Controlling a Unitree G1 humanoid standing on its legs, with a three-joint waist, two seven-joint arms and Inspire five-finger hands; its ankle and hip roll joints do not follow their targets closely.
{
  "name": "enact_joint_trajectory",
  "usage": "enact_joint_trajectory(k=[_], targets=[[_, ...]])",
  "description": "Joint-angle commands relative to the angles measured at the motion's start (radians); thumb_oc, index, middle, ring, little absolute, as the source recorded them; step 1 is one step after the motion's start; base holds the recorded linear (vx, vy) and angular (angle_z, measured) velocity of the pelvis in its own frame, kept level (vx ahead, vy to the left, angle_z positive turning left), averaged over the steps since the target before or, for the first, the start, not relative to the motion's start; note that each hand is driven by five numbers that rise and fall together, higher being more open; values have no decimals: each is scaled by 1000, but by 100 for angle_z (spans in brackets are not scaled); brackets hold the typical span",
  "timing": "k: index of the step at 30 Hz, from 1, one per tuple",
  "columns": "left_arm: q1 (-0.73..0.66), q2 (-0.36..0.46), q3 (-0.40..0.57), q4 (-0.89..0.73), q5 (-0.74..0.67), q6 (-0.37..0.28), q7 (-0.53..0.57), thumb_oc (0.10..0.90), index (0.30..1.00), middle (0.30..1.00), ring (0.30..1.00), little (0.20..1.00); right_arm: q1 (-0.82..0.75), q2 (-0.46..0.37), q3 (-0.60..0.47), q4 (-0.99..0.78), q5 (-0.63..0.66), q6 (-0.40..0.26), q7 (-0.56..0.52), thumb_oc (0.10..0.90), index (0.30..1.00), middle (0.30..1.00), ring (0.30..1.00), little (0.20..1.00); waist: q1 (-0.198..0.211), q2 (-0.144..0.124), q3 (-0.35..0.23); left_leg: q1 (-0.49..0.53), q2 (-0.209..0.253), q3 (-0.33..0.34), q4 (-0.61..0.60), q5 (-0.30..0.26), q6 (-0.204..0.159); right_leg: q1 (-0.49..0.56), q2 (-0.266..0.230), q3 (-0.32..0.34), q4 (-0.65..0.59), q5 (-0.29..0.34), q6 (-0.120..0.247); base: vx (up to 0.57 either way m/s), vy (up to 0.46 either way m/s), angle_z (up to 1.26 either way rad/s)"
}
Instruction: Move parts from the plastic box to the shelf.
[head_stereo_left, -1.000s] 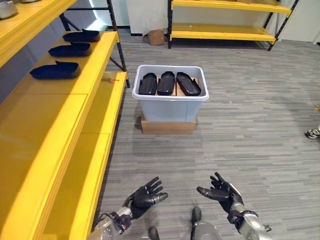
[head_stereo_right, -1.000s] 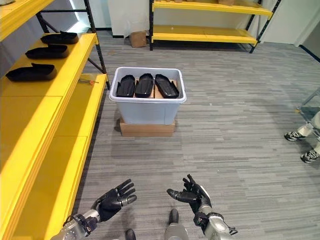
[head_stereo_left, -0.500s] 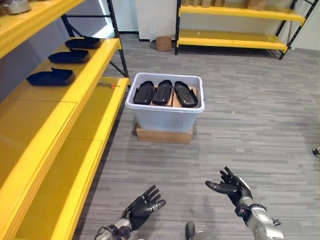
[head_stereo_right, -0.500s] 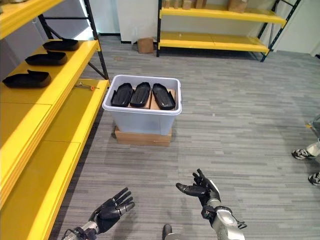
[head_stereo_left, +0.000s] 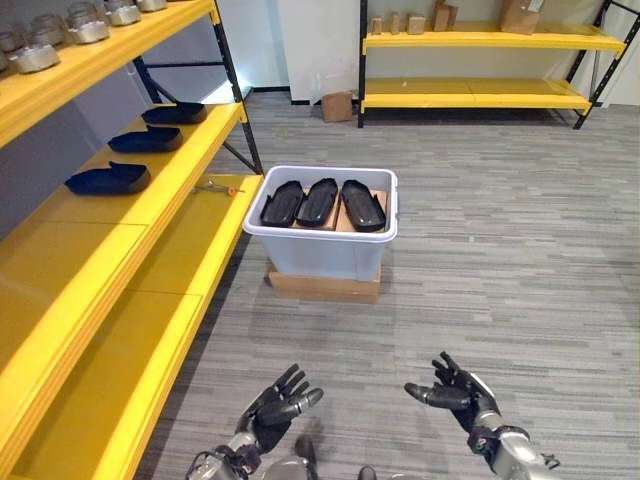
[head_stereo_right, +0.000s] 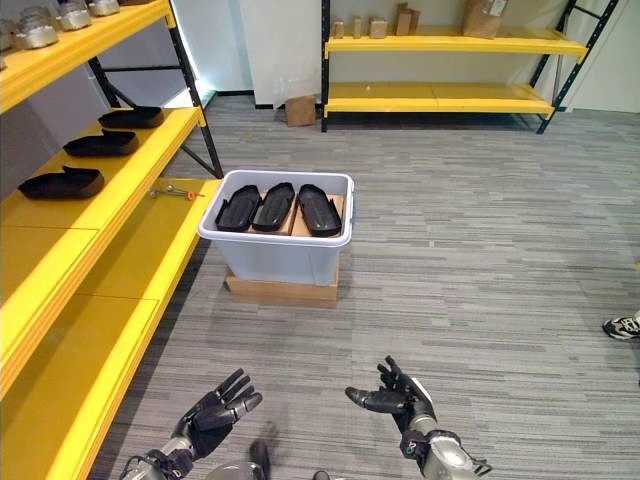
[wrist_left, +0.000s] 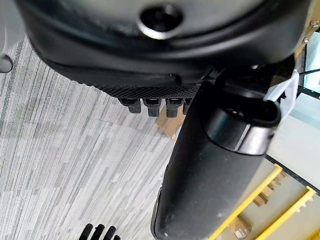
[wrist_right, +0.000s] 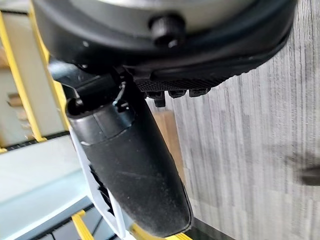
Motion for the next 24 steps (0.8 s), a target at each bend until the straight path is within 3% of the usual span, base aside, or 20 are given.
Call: enact_joint_trajectory(k=[1, 2, 8, 13, 14, 17, 21, 22, 23, 24], targets=[[-31, 4, 35, -73, -61, -94, -50, 900, 1000, 1000, 1000, 1000, -41, -45, -29, -106, -16, -72, 51, 900, 1000, 1000, 1000, 1000, 20, 3, 28, -10, 29, 38, 49, 100, -3, 6, -87, 44, 95, -49, 100, 260, 206, -50], [-35, 2, 42, -57, -56, -105, -74, 900, 1000, 1000, 1000, 1000, -30, -46, -24, -119, 21, -49, 87, 900, 1000, 1000, 1000, 1000, 13, 8, 27, -7, 39, 76, 49, 86, -2, 13, -98, 34, 106, -64, 105, 241, 205, -41], [-37, 8, 18, -87, -42, -99, -72, 900, 1000, 1000, 1000, 1000, -26, -32, -4, -122, -7, -72, 128, 900, 1000, 1000, 1000, 1000, 26, 11, 20, 19, 33, 82, 76, 51, 12, 51, -124, 15, 132, -110, 114, 224, 177, -19], [-52, 20, -1, -92, -57, -62, -78, 900, 1000, 1000, 1000, 1000, -32, -12, 8, -137, -26, -73, 107, 900, 1000, 1000, 1000, 1000, 46, -12, -15, 33, -34, 94, 131, -23, 60, 94, -163, -2, 119, -123, 137, 248, 235, 14], [-56, 25, 1, -91, -80, -30, -87, 900, 1000, 1000, 1000, 1000, -43, -2, 12, -137, -21, -76, 95, 900, 1000, 1000, 1000, 1000, 54, -17, -25, 39, -51, 92, 144, -43, 79, 91, -179, -5, 138, -127, 147, 274, 323, 20], [-60, 35, -2, -87, -52, -31, -94, 900, 1000, 1000, 1000, 1000, -57, 11, 16, -144, -18, -82, 76, 900, 1000, 1000, 1000, 1000, 62, -26, -35, 45, -77, 99, 156, -66, 106, 82, -199, -9, 191, -119, 162, 159, 238, 20], [-70, 43, -12, -66, -36, -52, -100, 900, 1000, 1000, 1000, 1000, -70, 25, 5, -147, -11, -89, 36, 900, 1000, 1000, 1000, 1000, 55, -34, -52, 79, -132, 117, 145, -107, 163, 15, -246, 4, 412, 21, 208, 120, 267, 7], [-75, 44, -15, -61, -33, -53, -104, 900, 1000, 1000, 1000, 1000, -68, 28, -2, -148, -31, -89, 31, 900, 1000, 1000, 1000, 1000, 52, -32, -55, 87, -141, 122, 143, -117, 176, 2, -260, 9, 488, 54, 213, 177, 344, 19], [-81, 46, -23, -50, -25, -47, -137, 900, 1000, 1000, 1000, 1000, -57, 27, -2, -152, -88, -88, 8, 900, 1000, 1000, 1000, 1000, 41, -28, -58, 114, -157, 125, 131, -131, 197, -54, -276, 23, 642, 116, 225, 136, 254, 25], [-81, 47, -24, -50, -25, -48, -141, 900, 1000, 1000, 1000, 1000, -56, 26, -2, -152, -89, -88, 6, 900, 1000, 1000, 1000, 1000, 39, -28, -58, 118, -158, 126, 129, -132, 199, -63, -275, 25, 658, 120, 225, 128, 229, 31]])
